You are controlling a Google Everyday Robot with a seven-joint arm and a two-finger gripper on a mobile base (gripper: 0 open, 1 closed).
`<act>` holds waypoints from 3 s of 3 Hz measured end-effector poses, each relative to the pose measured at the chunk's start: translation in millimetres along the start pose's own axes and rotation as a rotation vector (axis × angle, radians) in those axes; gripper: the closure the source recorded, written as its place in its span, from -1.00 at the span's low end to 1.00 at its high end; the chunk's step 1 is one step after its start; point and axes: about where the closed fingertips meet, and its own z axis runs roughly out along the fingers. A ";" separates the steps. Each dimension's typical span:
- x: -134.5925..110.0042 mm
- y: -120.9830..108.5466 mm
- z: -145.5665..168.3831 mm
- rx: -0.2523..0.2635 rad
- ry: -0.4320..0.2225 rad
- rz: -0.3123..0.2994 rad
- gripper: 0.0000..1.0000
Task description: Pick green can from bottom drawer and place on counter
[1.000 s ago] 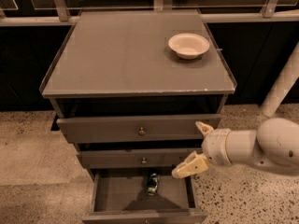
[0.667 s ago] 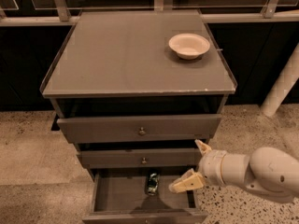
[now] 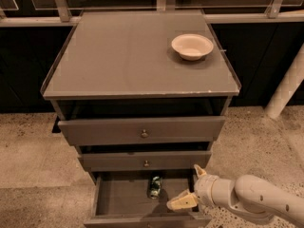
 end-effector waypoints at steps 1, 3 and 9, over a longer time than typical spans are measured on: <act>5.6 4.2 3.4 -0.003 -0.009 0.011 -1.00; 89.4 -2.4 67.4 0.108 -0.042 0.244 -1.00; 149.6 -30.1 231.6 0.130 0.016 0.448 -1.00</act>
Offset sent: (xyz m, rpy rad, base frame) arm -0.0168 -0.0095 -0.1459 0.1801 0.1198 -0.3737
